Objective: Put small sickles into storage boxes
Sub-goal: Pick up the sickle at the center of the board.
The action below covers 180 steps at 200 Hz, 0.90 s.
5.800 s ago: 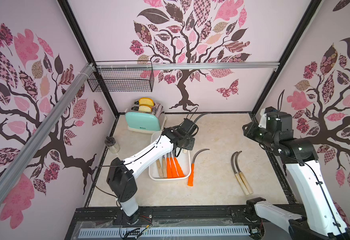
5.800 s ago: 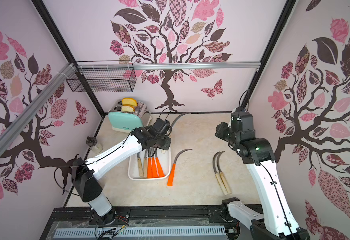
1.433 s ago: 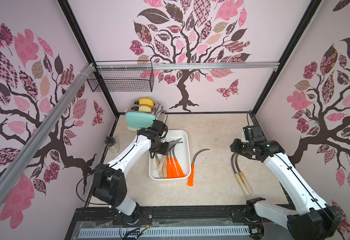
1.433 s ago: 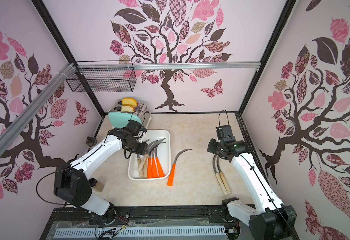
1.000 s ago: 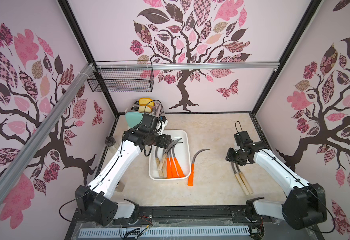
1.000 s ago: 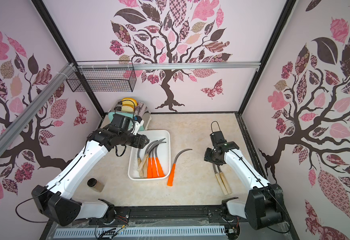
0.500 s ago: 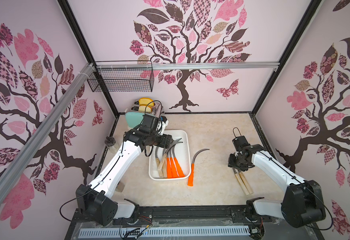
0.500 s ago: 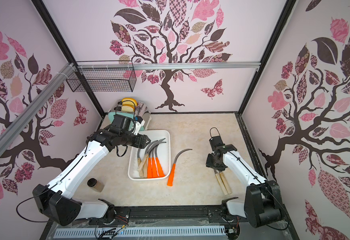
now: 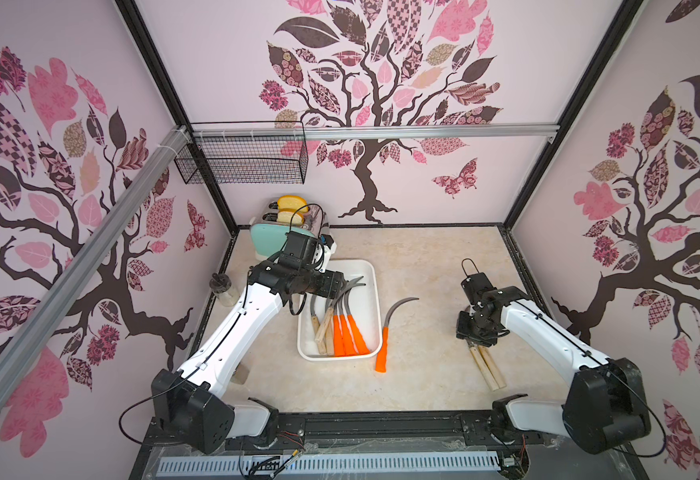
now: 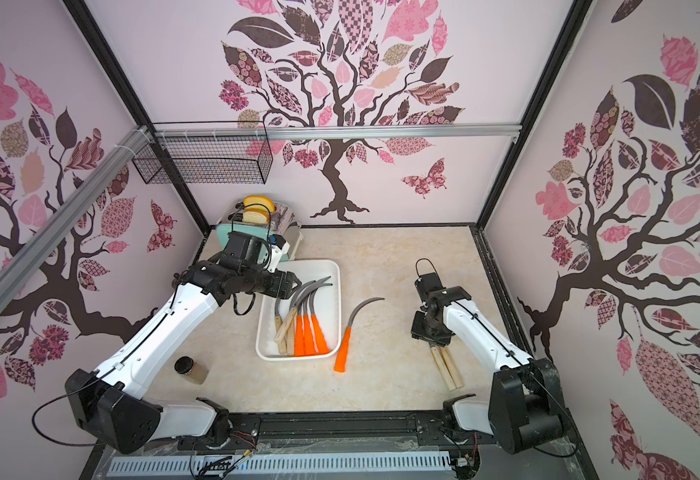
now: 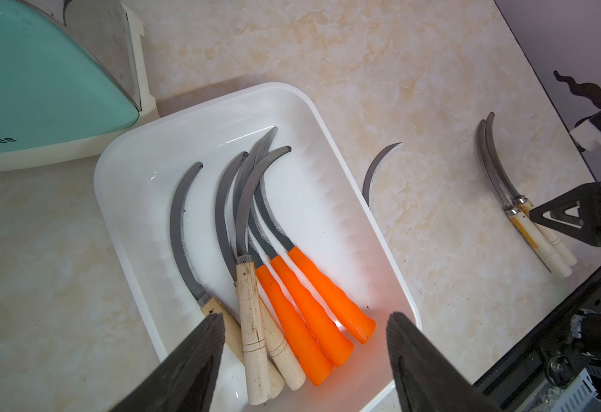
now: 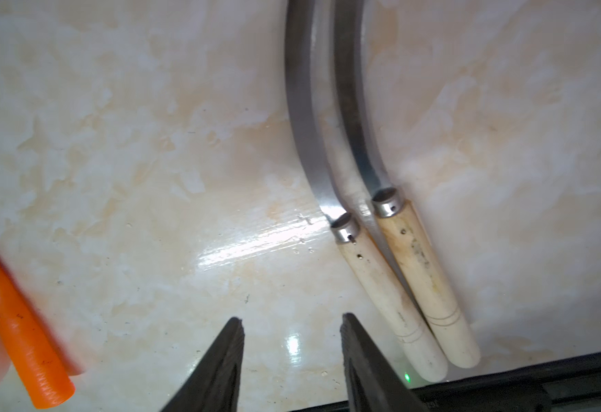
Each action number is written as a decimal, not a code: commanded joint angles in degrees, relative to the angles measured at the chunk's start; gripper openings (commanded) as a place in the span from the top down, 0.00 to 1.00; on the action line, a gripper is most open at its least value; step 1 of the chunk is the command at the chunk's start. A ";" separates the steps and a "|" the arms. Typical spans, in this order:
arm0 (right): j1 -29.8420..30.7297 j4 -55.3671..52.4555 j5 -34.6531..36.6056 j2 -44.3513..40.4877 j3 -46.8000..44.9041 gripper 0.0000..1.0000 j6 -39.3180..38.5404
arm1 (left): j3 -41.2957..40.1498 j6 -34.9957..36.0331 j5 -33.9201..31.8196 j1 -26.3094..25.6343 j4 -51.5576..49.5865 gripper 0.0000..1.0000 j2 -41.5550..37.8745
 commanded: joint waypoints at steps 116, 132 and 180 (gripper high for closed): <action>32.02 14.25 -2.39 19.80 9.27 0.47 15.57 | 1.62 -0.46 -0.58 3.83 0.58 0.24 1.04; 33.87 14.55 -1.73 20.73 9.67 0.47 15.71 | 1.53 -0.40 -0.42 4.08 0.43 0.24 1.13; 37.07 16.99 -1.23 20.45 9.51 0.47 16.24 | 1.80 -0.62 -0.13 4.31 0.63 0.24 1.81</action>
